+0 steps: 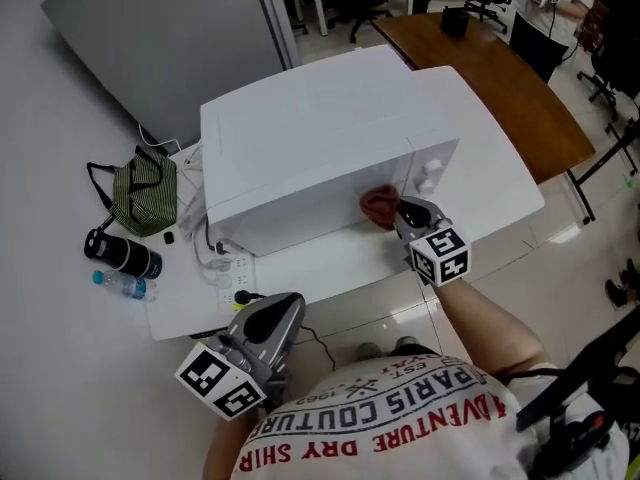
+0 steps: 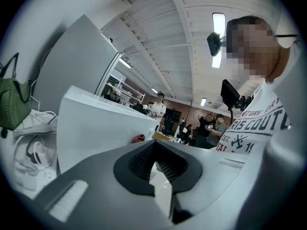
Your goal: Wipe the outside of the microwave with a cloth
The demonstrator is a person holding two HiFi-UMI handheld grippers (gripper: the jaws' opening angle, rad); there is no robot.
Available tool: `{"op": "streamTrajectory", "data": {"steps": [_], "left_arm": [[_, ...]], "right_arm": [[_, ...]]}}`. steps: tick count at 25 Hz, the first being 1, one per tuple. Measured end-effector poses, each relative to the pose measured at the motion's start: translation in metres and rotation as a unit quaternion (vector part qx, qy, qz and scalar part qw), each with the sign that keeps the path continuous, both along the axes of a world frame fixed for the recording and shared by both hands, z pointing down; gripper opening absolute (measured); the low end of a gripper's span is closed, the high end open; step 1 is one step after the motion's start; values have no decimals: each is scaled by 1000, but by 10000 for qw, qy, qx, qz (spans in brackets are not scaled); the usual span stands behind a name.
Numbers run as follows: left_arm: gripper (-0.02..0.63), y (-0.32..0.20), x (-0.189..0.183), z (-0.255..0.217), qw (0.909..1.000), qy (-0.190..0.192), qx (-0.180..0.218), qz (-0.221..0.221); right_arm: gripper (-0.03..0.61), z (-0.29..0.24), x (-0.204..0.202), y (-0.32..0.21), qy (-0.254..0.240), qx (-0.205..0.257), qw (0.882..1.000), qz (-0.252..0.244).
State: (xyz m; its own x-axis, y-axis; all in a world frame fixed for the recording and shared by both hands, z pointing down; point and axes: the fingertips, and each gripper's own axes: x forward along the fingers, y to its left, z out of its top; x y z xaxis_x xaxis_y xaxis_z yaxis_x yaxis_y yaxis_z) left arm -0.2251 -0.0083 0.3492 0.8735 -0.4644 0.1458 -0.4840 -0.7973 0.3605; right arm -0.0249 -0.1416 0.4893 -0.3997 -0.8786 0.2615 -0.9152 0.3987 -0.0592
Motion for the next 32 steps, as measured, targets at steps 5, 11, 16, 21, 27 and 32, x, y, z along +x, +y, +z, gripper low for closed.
{"op": "streamTrajectory", "data": {"steps": [5,11,16,21,27,32], "left_arm": [[2,-1,20,-3,9995,-39,35,299],[2,-2,25,-6,9992,-51,64,391],[2,-4,12,-5,9996,-8,33,271],[2,-3,-11,-4,10000,48,18,21],[2,5,-60,-5,9983,41,56,-573],[2,17,-100,-3,9936,30,49,-1126]], "right_arm": [[38,-1,41,0,29,-86,9994,320],[38,-3,40,5,86,-100,9995,274],[38,-4,13,36,-37,-184,9998,-110],[38,-35,-65,53,-345,69,9944,-997],[38,-85,-175,44,-651,580,9760,-1994],[38,-94,-247,29,-730,693,9643,-2450]]}}
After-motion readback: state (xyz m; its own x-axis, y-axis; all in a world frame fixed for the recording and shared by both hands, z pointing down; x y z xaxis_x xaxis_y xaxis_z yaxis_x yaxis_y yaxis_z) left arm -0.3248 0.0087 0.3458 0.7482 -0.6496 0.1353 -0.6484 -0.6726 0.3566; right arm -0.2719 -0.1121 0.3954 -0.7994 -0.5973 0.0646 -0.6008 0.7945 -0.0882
